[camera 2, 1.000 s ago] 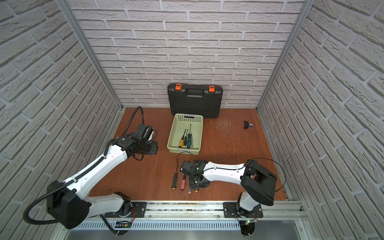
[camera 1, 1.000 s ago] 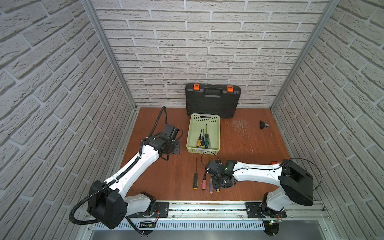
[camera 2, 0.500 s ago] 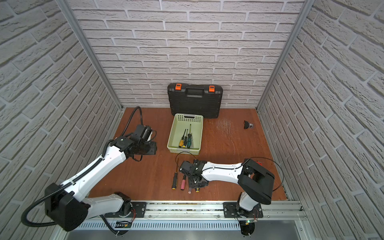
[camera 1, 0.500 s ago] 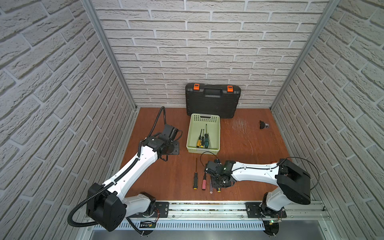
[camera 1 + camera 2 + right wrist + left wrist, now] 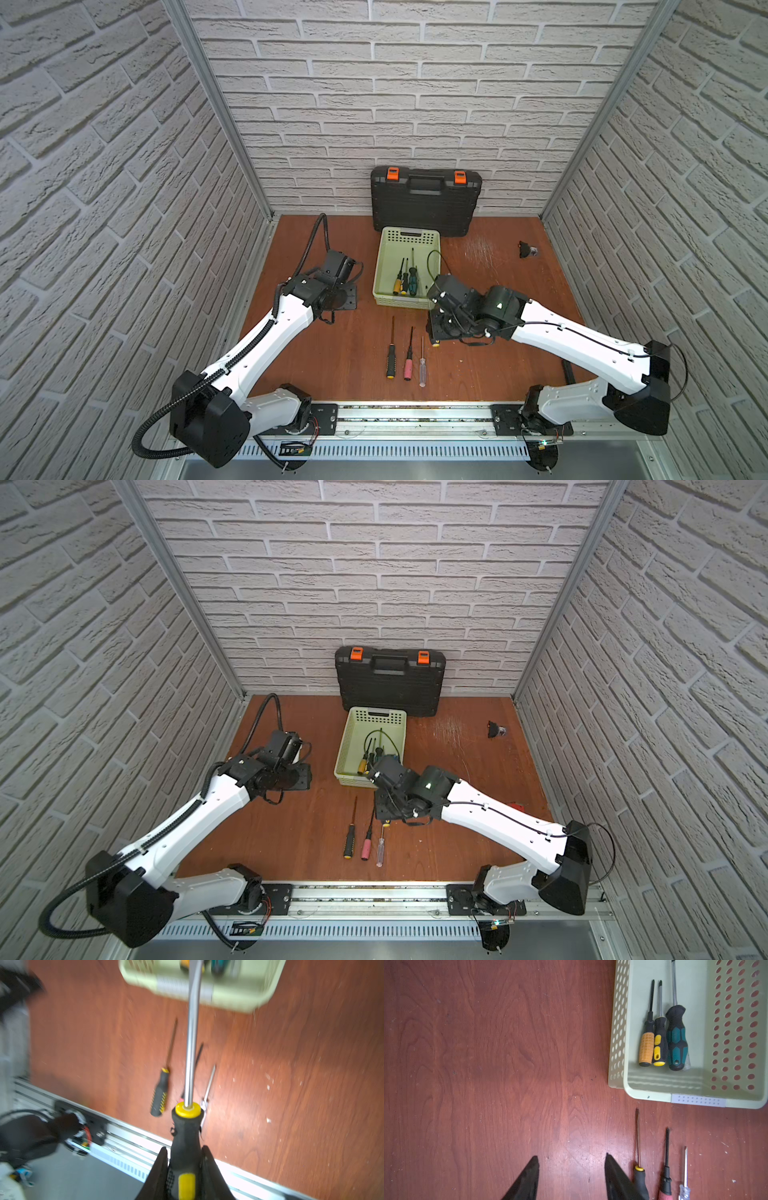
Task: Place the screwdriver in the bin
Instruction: 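Lift the yellow-black flat screwdriver with the right gripper, then lower the yellow-black screwdriver into the basket and open the right gripper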
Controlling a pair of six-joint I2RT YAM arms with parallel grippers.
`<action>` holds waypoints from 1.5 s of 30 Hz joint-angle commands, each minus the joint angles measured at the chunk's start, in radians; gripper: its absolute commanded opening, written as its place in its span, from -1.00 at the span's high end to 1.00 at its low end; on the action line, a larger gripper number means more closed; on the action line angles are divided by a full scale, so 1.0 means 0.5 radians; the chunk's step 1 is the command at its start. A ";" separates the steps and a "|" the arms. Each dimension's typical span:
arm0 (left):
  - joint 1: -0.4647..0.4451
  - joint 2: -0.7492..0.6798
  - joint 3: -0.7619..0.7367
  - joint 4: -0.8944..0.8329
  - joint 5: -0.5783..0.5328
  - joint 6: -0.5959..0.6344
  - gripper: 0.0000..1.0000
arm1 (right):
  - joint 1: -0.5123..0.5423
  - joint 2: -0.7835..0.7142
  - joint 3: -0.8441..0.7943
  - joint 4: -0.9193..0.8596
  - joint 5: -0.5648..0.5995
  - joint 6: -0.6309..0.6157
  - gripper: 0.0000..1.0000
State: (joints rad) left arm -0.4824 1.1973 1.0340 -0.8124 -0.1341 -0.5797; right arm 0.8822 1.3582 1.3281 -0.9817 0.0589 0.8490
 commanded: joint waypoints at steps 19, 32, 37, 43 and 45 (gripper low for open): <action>0.050 -0.288 -0.144 -0.113 -0.081 -0.048 -0.05 | -0.641 1.376 0.882 0.146 -0.150 -0.781 0.87; 0.062 -0.314 -0.205 -0.051 -0.072 -0.035 -0.05 | -0.675 1.618 1.078 0.034 -0.114 -0.785 0.82; 0.070 -0.360 -0.246 -0.020 -0.076 -0.010 -0.06 | -0.675 1.674 1.117 -0.033 -0.046 -0.805 0.80; 0.085 -0.400 -0.278 0.000 -0.075 0.015 -0.06 | -0.675 1.720 1.136 -0.082 -0.008 -0.763 0.78; 0.092 -0.423 -0.288 0.023 -0.047 0.015 -0.06 | -0.675 1.756 1.166 -0.123 0.004 -0.760 0.75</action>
State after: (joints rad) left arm -0.4461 1.0115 0.9028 -0.8368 -0.1535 -0.5861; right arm 0.5468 2.2200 1.8748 -1.0096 0.0349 0.4599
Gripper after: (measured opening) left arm 0.530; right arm 0.253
